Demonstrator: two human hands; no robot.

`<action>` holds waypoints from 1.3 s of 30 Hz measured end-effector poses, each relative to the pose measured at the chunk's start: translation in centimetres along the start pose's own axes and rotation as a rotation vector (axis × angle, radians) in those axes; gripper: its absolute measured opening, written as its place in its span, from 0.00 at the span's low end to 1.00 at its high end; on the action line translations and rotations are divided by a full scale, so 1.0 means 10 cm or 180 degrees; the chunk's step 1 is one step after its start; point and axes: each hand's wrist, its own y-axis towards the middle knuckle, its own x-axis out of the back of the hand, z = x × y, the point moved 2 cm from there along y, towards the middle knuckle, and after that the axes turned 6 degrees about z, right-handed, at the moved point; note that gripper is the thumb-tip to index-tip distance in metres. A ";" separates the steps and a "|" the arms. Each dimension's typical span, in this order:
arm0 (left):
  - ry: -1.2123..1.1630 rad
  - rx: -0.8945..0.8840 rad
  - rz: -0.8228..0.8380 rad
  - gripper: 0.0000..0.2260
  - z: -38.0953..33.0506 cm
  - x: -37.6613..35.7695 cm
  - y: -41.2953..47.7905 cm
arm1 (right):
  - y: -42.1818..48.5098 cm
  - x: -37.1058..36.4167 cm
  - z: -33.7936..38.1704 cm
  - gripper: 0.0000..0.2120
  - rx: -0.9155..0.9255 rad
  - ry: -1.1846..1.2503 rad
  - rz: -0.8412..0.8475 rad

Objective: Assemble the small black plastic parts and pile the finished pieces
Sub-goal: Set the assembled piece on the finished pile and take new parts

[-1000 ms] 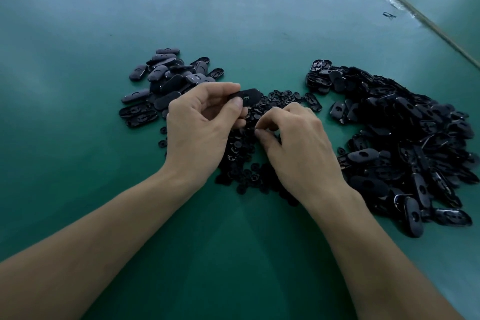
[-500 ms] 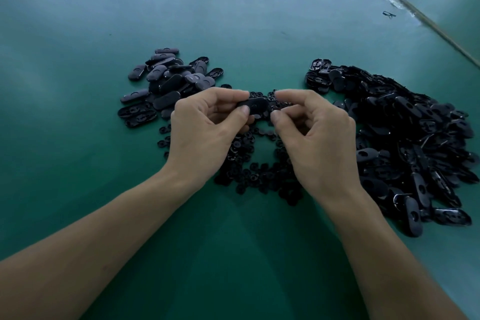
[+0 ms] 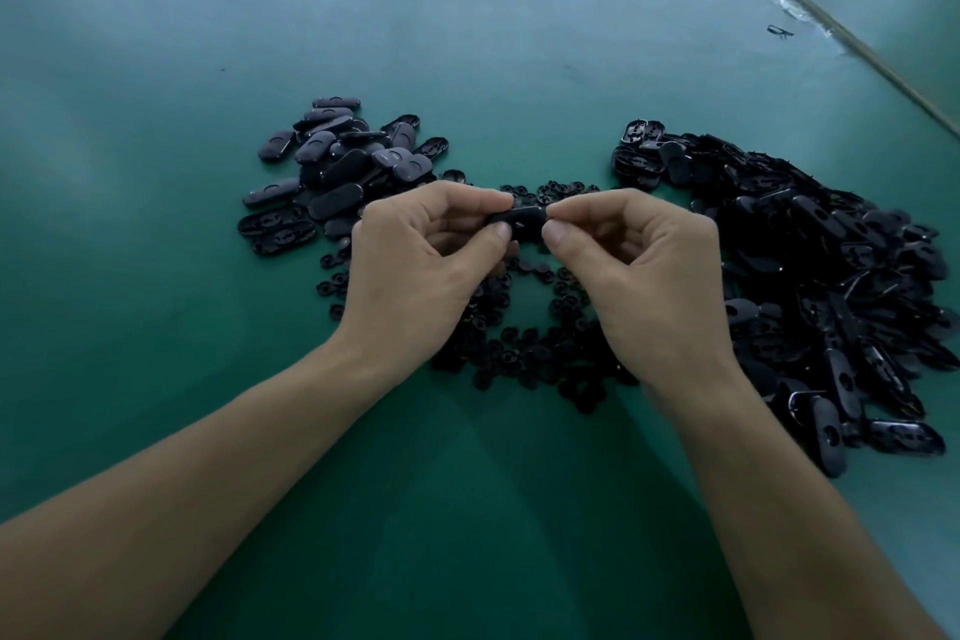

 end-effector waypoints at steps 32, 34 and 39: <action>0.0335 -0.0185 0.0321 0.12 -0.07 -0.02 -0.01 | -0.03 -0.12 0.00 0.12 -0.0032 -0.0007 0.0072; 0.0345 -0.0175 0.0287 0.11 -0.06 -0.02 0.00 | -0.05 -0.14 0.02 0.12 -0.0001 -0.0030 0.0125; 0.0326 -0.0220 0.0282 0.10 -0.05 -0.02 0.01 | -0.05 -0.12 0.03 0.11 0.0097 -0.0234 0.0127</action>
